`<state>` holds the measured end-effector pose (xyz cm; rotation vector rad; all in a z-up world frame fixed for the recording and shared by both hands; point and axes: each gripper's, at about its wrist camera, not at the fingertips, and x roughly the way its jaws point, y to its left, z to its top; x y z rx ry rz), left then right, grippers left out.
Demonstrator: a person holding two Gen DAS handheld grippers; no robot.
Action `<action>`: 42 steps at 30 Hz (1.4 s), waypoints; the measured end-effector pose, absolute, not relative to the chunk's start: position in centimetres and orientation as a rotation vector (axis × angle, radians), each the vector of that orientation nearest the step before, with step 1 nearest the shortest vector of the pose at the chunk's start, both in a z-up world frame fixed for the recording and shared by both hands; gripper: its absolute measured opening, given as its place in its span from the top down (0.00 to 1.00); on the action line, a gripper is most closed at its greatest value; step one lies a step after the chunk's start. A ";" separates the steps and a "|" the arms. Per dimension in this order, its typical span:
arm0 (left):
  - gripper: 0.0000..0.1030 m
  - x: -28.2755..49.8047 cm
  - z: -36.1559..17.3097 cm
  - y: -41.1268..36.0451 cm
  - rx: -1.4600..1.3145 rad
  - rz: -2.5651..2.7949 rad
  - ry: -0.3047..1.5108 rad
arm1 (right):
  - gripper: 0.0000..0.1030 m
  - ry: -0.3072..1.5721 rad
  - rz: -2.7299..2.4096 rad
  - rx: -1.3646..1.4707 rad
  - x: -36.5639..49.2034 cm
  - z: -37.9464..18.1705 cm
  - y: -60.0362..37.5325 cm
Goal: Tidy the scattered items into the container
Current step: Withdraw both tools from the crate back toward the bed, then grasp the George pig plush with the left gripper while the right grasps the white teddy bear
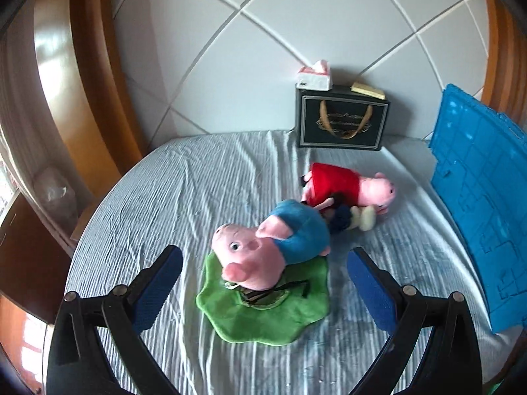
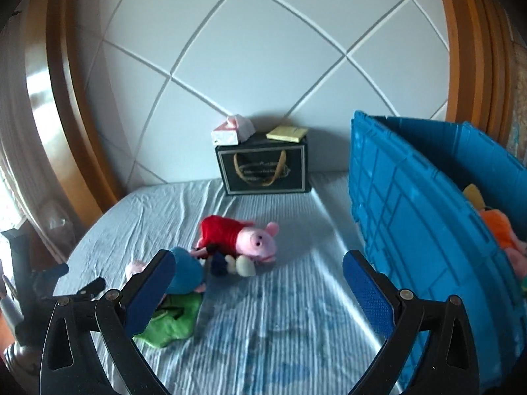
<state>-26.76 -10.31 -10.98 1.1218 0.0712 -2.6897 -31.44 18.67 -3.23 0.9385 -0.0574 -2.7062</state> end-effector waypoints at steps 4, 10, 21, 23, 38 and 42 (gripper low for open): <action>0.02 -27.8 -13.9 -13.1 1.197 -2.642 0.146 | 0.00 -0.015 -2.673 1.033 -34.2 -5.6 16.6; 0.02 -30.2 -17.6 -13.5 1.312 -2.599 0.184 | 0.00 0.053 -2.584 1.143 -38.1 -9.2 14.2; 0.02 -36.0 -24.2 -13.0 1.503 -2.475 0.141 | 0.00 0.056 -2.480 1.310 -44.6 -14.8 13.0; 0.02 -36.9 -25.0 -13.0 1.505 -2.468 0.130 | 0.00 0.065 -2.472 1.326 -45.9 -15.4 12.7; 0.01 -42.7 -26.6 -14.8 1.442 -2.551 0.163 | 0.00 0.198 -2.413 1.479 -55.6 -21.7 9.7; 0.01 -42.9 -26.3 -15.1 1.452 -2.559 0.166 | 0.00 0.109 -2.435 1.447 -55.3 -21.0 10.4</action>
